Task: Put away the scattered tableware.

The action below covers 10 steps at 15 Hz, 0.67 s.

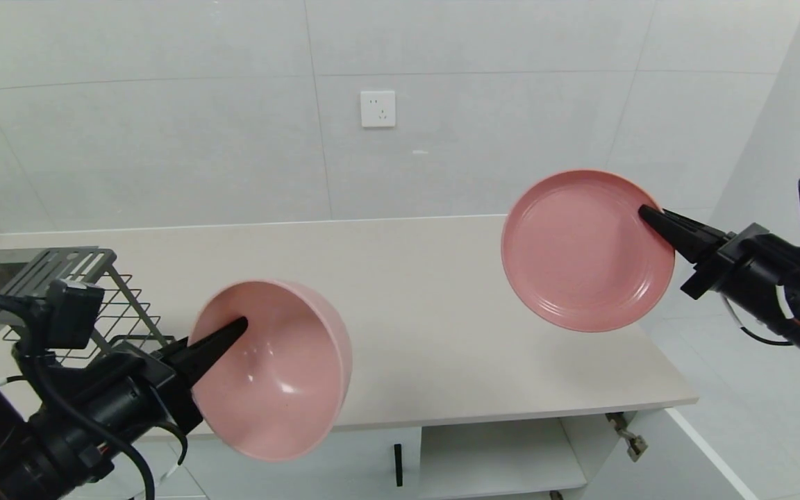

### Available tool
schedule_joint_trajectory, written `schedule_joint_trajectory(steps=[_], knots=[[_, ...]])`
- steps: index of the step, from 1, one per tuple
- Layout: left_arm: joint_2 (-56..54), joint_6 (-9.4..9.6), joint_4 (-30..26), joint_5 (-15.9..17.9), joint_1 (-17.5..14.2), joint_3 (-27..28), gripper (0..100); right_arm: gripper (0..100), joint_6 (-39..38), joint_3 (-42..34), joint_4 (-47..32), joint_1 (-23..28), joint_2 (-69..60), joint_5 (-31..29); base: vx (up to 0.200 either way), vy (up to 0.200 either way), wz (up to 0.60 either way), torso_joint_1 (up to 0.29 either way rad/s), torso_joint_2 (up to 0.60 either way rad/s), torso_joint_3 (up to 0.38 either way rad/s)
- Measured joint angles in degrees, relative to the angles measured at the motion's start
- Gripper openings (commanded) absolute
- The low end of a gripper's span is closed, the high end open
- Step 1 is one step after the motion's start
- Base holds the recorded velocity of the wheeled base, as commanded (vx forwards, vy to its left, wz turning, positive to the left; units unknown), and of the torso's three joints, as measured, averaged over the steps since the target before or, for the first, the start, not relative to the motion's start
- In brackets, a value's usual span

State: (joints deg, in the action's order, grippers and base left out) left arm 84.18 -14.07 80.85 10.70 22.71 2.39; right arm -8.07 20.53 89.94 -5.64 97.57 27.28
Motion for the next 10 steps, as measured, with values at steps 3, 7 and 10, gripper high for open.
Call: schedule_joint_trajectory(steps=[3,7,10], knots=[[0.3,2.11,-0.24,-1.24,0.3,3.15,0,0,0.55,-0.06,-0.02,-0.91,0.24,0.0,0.0,0.0,0.0,0.0,0.0,0.0],[3.08,9.17,0.15,-4.94,-1.83,7.34,0,0,1.01,-0.28,-0.02,-2.01,0.24,0.02,-0.05,0.0,0.0,0.002,0.0,0.001],[7.11,12.59,5.56,-6.36,-1.55,9.18,0,0,5.91,-0.27,-0.09,-2.07,0.55,0.0,-0.2,0.0,0.0,0.015,0.0,-0.002]])
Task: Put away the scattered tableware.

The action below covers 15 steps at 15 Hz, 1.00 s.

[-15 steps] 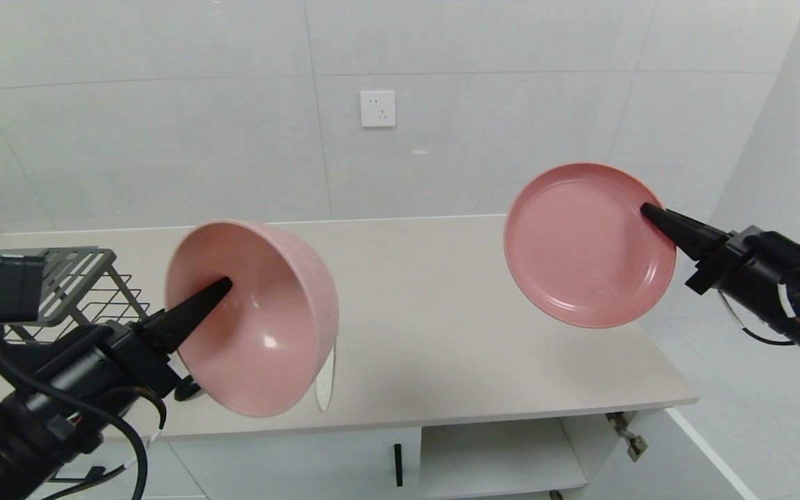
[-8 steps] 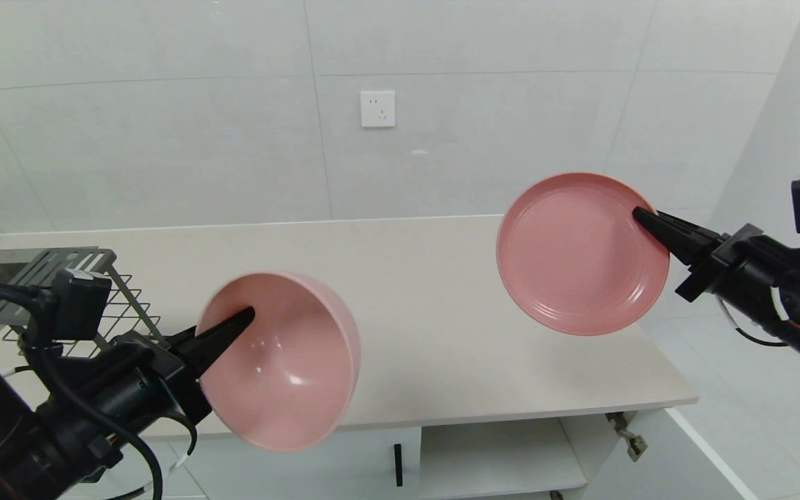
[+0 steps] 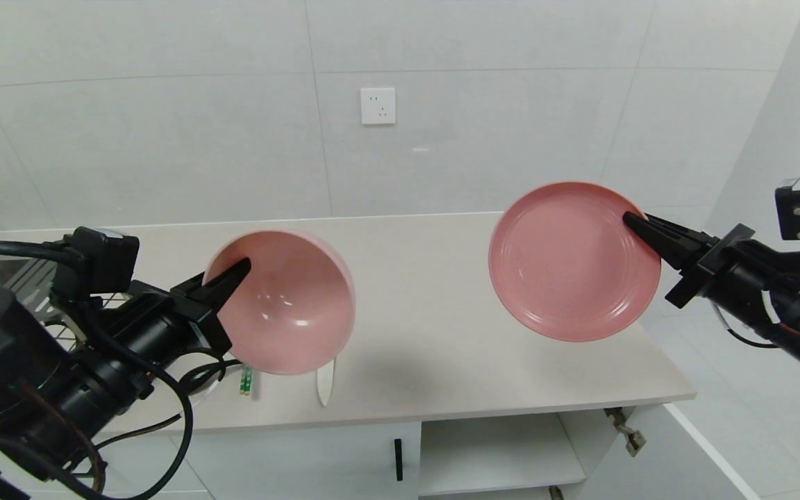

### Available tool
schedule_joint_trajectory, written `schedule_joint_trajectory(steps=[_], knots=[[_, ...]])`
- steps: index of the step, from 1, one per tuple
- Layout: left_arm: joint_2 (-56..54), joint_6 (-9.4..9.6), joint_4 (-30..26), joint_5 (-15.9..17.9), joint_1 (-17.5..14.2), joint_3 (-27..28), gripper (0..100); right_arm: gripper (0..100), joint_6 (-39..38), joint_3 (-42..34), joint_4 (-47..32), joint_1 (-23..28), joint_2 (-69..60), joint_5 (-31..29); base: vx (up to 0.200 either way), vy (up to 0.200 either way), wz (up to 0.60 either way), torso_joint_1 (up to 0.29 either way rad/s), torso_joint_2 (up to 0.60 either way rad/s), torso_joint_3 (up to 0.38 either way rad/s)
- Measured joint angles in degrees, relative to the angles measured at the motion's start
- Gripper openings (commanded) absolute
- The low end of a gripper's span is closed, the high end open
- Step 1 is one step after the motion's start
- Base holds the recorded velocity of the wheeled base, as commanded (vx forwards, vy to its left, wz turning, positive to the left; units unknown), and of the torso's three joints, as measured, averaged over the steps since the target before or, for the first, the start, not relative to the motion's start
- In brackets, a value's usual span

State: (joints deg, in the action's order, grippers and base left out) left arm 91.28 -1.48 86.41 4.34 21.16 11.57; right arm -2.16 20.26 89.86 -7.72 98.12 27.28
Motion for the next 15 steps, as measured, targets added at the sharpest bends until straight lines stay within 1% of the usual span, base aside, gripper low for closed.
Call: schedule_joint_trajectory(steps=[1,2,5,7,8,13,15], knots=[[1.39,0.15,2.44,-0.78,0.33,0.37,0,0,0.5,-0.01,0.02,0.0,0.09,0.0,-0.2,0.0,0.0,-0.007,0.0,0.002],[2.49,0.26,3.5,-1.3,0.59,0.41,0,0,0.57,-0.01,0.16,0.0,0.11,0.04,-0.2,0.0,0.0,-0.012,0.0,0.007],[4.13,0.44,3.51,-1.44,1.38,0.13,0,0,0.61,-0.01,0.09,0.04,0.17,0.04,0.0,0.0,0.0,0.0,0.0,0.0],[4.45,0.63,3.61,-1.44,1.77,0.06,0,0,0.6,0.11,0.16,0.0,0.11,0.06,-0.2,0.0,0.0,-0.005,-0.01,0.0],[4.58,1.04,3.54,-1.41,2.05,-0.11,0,0,0.6,0.11,0.05,0.01,0.13,0.02,-0.2,0.0,0.0,0.032,0.02,-0.002],[4.83,1.34,3.56,-1.19,2.51,-0.8,0,0,0.6,-0.32,0.13,-0.11,0.0,0.04,0.0,0.0,0.0,0.0,0.0,0.0],[4.94,0.79,3.51,-1.26,3.0,-0.85,0,0,0.6,-0.54,0.05,-0.49,0.09,0.0,0.0,0.0,0.0,0.0,0.0,0.0]])
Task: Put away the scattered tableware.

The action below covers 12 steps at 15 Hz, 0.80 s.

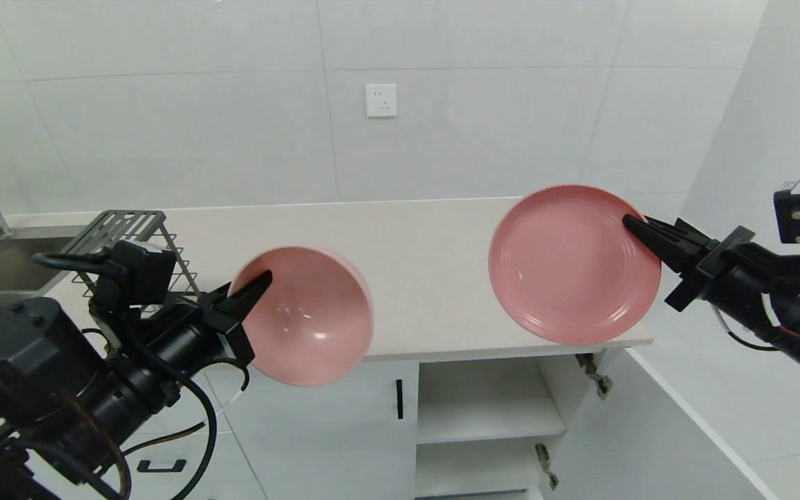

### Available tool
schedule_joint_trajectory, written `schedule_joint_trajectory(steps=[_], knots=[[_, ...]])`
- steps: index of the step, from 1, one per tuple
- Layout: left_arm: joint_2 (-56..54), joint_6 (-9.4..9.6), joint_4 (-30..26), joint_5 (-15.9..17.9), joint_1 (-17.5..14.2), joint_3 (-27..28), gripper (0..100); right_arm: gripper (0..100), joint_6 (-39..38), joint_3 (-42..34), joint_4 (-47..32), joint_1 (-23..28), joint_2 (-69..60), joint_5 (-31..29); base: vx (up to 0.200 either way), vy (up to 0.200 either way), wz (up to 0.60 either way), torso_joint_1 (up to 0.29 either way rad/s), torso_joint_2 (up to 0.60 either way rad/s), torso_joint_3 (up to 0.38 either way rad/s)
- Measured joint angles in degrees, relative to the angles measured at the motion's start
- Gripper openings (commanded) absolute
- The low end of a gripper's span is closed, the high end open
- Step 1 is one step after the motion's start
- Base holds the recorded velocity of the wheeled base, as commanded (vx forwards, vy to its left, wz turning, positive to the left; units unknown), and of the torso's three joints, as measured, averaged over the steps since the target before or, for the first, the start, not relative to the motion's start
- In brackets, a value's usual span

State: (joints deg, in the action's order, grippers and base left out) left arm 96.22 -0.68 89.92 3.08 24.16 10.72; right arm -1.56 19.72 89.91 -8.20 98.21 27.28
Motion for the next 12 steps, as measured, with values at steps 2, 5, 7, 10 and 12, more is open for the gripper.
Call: schedule_joint_trajectory(steps=[2,5,7,10,12], knots=[[0.22,0.09,0.05,0.02,0.26,-0.11,0,0,0.0,-0.35,0.04,-0.67,0.02,0.04,0.0,0.0,0.0,0.0,0.0,0.0],[0.8,0.41,0.02,0.02,1.77,-1.07,0,0,-0.02,-0.63,0.01,-0.96,0.05,0.04,0.0,0.0,0.0,-0.139,0.29,0.134],[1.13,0.44,0.02,0.06,2.79,-1.32,0,0,0.0,-0.68,0.06,-1.0,0.05,0.02,0.0,0.0,0.0,-0.21,0.43,0.215],[1.66,0.55,0.0,0.04,3.1,-1.33,0,0,0.06,-0.74,0.04,-1.02,0.05,0.04,0.0,0.0,0.0,-0.273,0.54,0.256],[1.84,0.55,0.02,0.06,3.1,-1.44,0,0,0.06,-0.74,0.04,-1.0,0.05,0.02,0.0,0.0,0.0,-0.283,0.55,0.266]])
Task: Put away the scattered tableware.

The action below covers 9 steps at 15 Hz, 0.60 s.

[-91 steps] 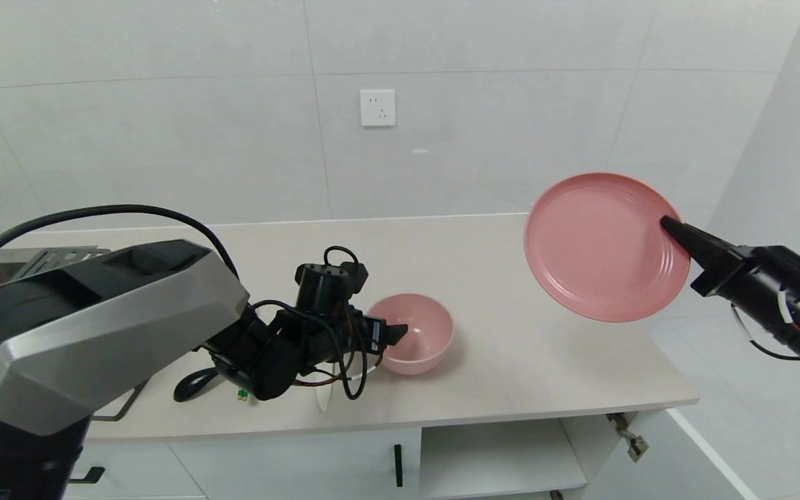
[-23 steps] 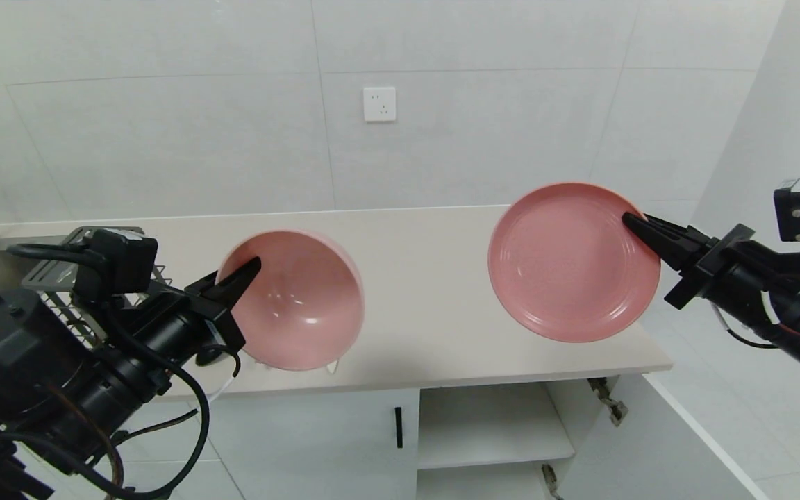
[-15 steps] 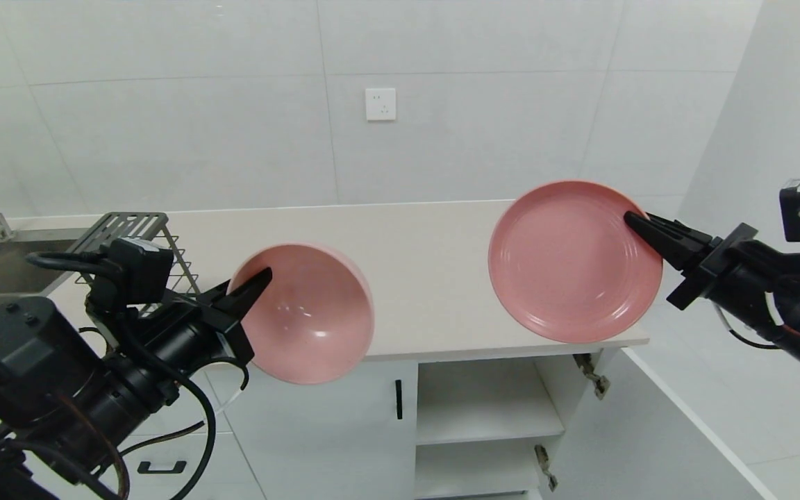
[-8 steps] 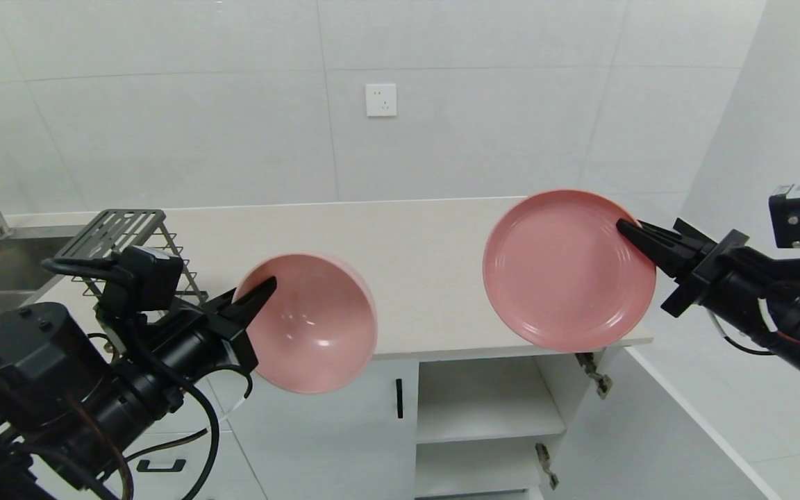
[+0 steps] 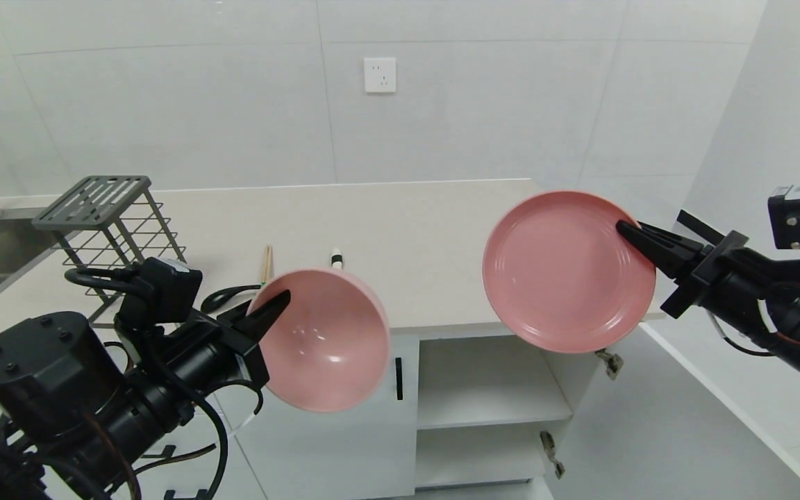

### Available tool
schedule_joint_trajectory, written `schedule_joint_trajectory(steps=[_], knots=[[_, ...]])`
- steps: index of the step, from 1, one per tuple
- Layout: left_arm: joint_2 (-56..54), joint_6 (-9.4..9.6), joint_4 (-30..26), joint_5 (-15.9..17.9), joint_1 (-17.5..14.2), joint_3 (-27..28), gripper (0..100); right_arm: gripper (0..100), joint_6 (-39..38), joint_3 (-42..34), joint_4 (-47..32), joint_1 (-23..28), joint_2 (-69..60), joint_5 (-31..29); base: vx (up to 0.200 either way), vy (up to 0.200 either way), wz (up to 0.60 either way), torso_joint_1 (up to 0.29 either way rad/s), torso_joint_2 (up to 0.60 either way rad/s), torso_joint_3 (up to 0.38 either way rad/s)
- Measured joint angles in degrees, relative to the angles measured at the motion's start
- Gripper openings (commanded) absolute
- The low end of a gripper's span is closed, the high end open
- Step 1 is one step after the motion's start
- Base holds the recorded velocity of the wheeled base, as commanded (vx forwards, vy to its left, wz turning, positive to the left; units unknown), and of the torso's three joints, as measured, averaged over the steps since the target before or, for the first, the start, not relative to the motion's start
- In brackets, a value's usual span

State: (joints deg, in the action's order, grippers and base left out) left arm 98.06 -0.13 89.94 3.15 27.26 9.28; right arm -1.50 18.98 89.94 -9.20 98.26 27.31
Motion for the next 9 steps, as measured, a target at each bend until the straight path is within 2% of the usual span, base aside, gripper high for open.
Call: schedule_joint_trajectory(steps=[3,6,7,9], knots=[[0.41,0.18,-0.02,0.07,0.11,-1.18,0,0,0.02,0.0,0.0,0.0,0.0,0.01,0.0,0.0,0.0,-0.276,0.54,0.263],[0.65,4.56,0.0,0.02,0.41,-2.89,0,0,0.06,0.0,0.0,-0.02,0.04,0.0,0.0,0.0,0.0,-0.271,0.53,0.253],[0.69,5.3,-0.02,0.02,0.52,-3.33,0,0,0.06,0.0,-0.02,-0.09,0.09,0.0,0.0,0.0,0.0,-0.271,0.52,0.242],[0.72,5.39,-0.02,-0.02,0.88,-3.68,0,0,0.09,-0.11,0.0,-0.46,0.09,0.01,0.0,0.0,0.0,-0.264,0.5,0.234]])
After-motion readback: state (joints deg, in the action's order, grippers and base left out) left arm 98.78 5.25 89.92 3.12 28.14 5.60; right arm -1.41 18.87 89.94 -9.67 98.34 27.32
